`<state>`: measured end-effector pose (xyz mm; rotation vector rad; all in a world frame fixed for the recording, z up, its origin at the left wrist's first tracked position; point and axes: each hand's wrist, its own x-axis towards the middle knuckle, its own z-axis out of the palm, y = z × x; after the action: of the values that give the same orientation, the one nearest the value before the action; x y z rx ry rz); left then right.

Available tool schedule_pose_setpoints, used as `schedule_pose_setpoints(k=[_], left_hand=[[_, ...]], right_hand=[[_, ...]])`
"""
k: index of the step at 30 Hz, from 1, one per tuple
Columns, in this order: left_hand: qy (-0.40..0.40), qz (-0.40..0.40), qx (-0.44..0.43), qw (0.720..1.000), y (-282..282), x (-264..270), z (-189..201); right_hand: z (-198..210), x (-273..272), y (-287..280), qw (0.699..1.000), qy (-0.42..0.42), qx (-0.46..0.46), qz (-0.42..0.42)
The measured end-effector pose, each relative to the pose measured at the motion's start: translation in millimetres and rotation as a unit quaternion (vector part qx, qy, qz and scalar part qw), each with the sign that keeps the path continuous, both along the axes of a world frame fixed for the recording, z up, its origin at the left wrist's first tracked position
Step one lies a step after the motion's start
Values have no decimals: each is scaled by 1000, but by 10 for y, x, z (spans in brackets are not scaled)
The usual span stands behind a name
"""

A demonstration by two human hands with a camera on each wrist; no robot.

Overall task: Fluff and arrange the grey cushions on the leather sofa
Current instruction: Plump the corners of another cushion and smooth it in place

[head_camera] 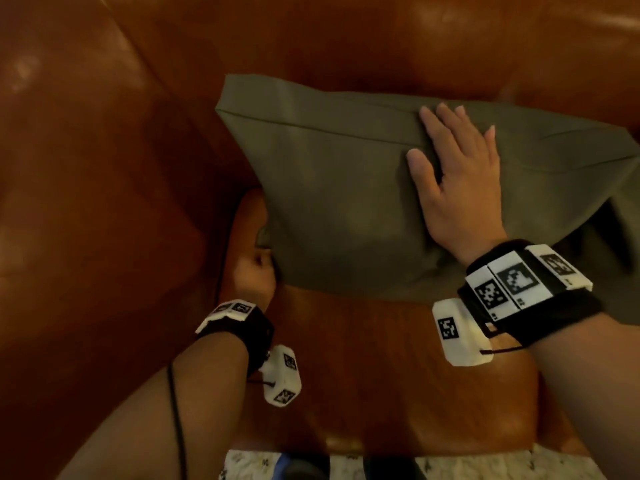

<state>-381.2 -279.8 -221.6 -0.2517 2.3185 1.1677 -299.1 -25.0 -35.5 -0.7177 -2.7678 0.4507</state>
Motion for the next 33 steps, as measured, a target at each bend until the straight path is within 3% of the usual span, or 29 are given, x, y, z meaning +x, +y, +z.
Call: schedule_pose_setpoints(k=[1, 3, 6, 8, 10, 12, 15, 19, 21, 23, 25, 29, 33], left_hand=[[-7, 34, -44, 998, -29, -38, -67], [-84, 90, -33, 992, -45, -135, -200], [-132, 57, -51, 988, 12, -296, -335], [-84, -15, -129, 988, 76, -302, -236], [-8, -97, -221, 970, 123, -238, -146], [38, -121, -264, 956, 145, -117, -36], [93, -36, -232, 968, 101, 15, 173], [297, -9, -74, 952, 117, 263, 982], [365, -49, 14, 930, 270, 470, 1539], [436, -128, 105, 884, 572, 654, 1998], [469, -224, 127, 845, 1006, 723, 2220], [385, -340, 81, 854, 1773, 568, 2179], [431, -417, -86, 795, 1807, 462, 1929]], right_hand=[[-3, 13, -8, 1000, 2, 1, 0], [-18, 31, -38, 1000, 7, 0, 0], [-34, 53, -53, 1000, 10, 2, -1], [-36, 59, -45, 1000, 10, 1, 2], [-36, 83, -31, 1000, 12, -2, 3], [-24, 108, -33, 1000, 15, -7, 5], [-25, 111, -59, 1000, 11, -4, 4], [-15, 84, -95, 1000, 1, -1, 2], [13, 72, -97, 1000, -8, -5, 4], [43, 85, -83, 1000, -23, -13, 8], [82, 115, -77, 998, -39, -24, 34], [112, 273, 43, 995, -65, 0, 73], [38, 627, 466, 996, -88, -22, -25]])
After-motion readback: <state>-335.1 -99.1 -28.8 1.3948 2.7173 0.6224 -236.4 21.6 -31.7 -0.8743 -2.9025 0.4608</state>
